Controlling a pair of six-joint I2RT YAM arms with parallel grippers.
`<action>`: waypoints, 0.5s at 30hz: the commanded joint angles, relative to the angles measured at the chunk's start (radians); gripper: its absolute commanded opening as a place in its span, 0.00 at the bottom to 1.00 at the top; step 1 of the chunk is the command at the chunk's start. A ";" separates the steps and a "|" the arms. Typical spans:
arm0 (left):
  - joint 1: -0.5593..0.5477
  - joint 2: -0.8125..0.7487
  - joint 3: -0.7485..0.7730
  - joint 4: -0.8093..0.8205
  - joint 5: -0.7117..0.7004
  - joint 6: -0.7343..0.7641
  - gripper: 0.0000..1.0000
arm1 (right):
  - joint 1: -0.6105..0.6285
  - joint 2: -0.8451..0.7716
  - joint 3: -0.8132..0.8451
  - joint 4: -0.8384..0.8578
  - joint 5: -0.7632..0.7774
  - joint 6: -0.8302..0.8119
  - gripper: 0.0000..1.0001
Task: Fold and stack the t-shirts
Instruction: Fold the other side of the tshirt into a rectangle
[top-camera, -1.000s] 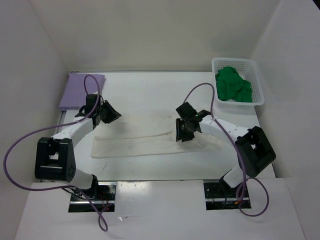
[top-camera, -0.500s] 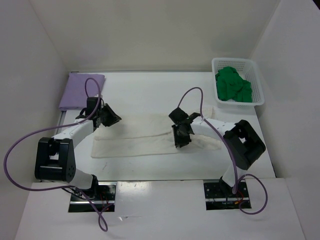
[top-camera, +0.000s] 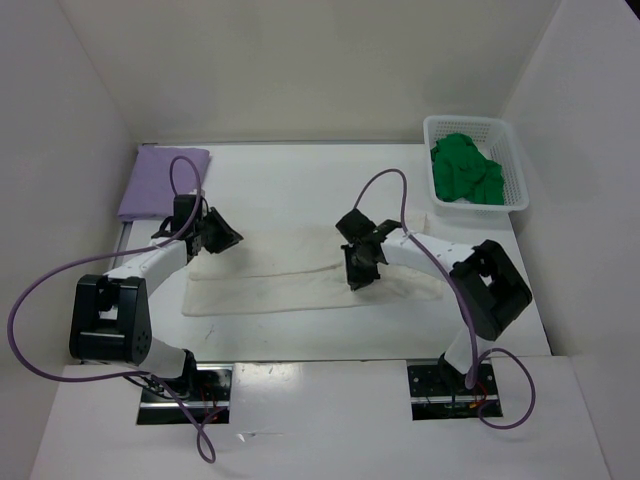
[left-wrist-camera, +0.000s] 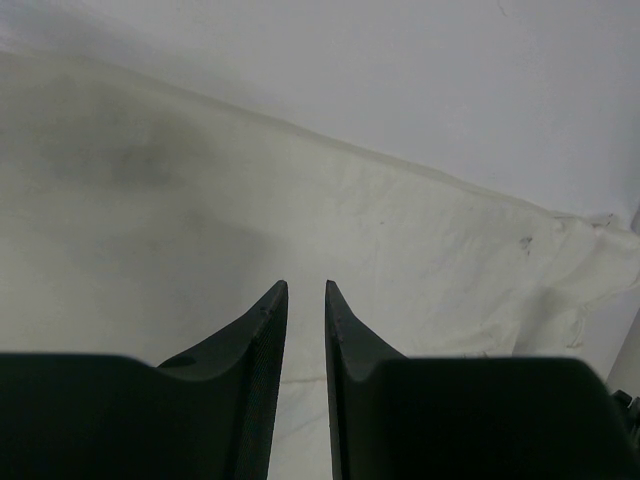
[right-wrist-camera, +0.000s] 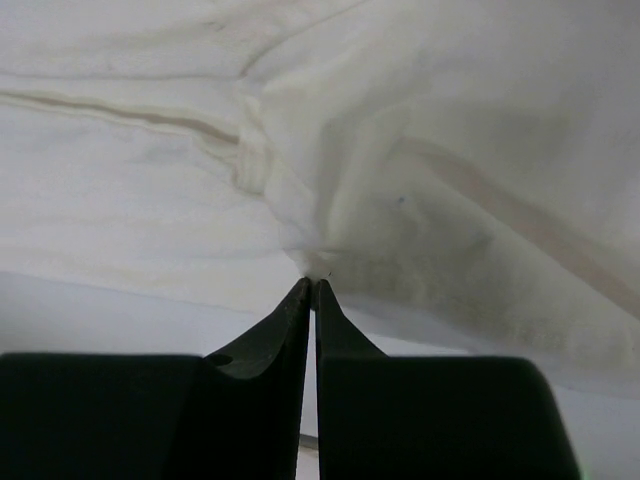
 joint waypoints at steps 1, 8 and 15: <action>-0.005 -0.024 0.009 0.042 -0.006 -0.004 0.28 | 0.016 -0.060 0.060 -0.066 -0.086 -0.035 0.07; -0.005 -0.006 0.055 0.033 0.004 0.005 0.28 | 0.050 -0.036 0.040 -0.055 -0.239 -0.025 0.12; -0.005 0.005 0.099 0.024 -0.006 0.014 0.28 | 0.073 -0.025 0.069 -0.002 -0.310 0.017 0.36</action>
